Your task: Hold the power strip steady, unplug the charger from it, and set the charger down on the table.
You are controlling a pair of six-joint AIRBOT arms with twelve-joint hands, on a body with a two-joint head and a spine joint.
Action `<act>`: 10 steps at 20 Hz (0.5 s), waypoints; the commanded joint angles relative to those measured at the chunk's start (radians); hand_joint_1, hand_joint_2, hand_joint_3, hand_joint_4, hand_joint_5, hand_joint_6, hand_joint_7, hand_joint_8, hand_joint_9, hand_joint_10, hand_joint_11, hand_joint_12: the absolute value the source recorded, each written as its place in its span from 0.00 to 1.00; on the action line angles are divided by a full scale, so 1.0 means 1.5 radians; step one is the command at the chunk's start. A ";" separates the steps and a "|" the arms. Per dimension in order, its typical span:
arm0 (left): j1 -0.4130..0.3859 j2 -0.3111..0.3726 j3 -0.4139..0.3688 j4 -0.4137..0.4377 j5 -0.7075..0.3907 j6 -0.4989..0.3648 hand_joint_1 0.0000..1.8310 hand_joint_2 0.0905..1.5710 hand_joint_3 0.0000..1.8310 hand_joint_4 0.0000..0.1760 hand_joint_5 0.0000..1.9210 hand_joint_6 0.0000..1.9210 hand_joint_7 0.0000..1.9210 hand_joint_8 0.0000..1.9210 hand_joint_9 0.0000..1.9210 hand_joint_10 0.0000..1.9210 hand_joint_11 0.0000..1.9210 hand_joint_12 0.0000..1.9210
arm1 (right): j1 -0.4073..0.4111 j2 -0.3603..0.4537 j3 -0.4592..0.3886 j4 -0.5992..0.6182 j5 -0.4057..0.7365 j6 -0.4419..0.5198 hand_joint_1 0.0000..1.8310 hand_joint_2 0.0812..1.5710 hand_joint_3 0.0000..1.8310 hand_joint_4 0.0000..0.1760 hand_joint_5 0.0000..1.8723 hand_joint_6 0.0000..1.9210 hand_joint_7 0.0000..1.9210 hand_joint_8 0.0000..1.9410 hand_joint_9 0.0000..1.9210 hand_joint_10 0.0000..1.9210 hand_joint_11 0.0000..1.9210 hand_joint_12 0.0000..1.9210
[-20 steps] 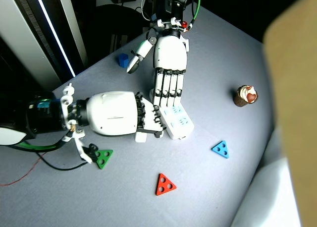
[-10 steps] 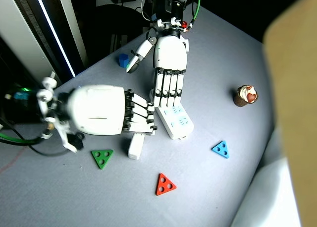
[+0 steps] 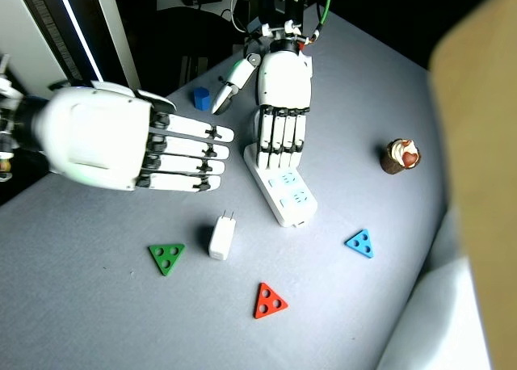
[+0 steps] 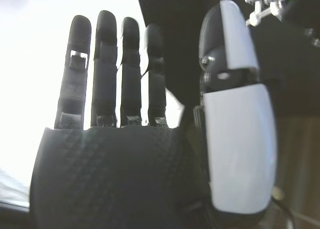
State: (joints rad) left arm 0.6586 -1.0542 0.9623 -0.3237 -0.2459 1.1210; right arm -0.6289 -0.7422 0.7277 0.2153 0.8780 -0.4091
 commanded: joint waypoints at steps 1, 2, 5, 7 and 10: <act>-0.016 0.009 -0.006 0.003 -0.058 -0.004 0.00 0.67 0.00 0.00 0.07 0.00 0.08 0.00 0.07 0.00 0.01 0.15 | 0.000 0.015 -0.010 -0.005 0.075 0.027 0.46 0.59 0.00 0.00 0.18 0.00 0.19 0.00 0.18 0.00 0.09 0.24; -0.024 0.016 -0.010 0.003 -0.055 -0.003 0.00 0.67 0.00 0.00 0.06 0.00 0.07 0.00 0.07 0.00 0.00 0.15 | -0.001 0.023 -0.016 0.003 0.071 0.035 0.44 0.59 0.00 0.00 0.16 0.00 0.17 0.00 0.16 0.00 0.08 0.23; -0.054 0.044 -0.030 0.003 -0.041 0.007 0.00 0.67 0.00 0.00 0.07 0.00 0.08 0.00 0.07 0.00 0.00 0.14 | -0.002 0.046 -0.035 0.062 0.055 0.038 0.42 0.59 0.00 0.00 0.15 0.00 0.15 0.00 0.14 0.00 0.06 0.23; -0.075 0.068 -0.049 0.003 -0.030 0.008 0.00 0.67 0.00 0.00 0.07 0.00 0.08 0.00 0.07 0.00 0.00 0.13 | -0.003 0.054 -0.052 0.106 0.047 0.022 0.41 0.59 0.00 0.00 0.13 0.00 0.12 0.00 0.11 0.00 0.04 0.22; -0.103 0.094 -0.070 0.003 -0.003 0.011 0.00 0.67 0.00 0.00 0.06 0.00 0.08 0.00 0.08 0.00 0.00 0.12 | -0.003 0.058 -0.071 0.164 0.048 0.015 0.39 0.60 0.00 0.00 0.11 0.00 0.11 0.00 0.10 0.00 0.01 0.21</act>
State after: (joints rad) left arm 0.5137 -0.9161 0.8562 -0.3222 -0.1616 1.1366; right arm -0.6403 -0.6670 0.6182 0.4789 0.8391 -0.3954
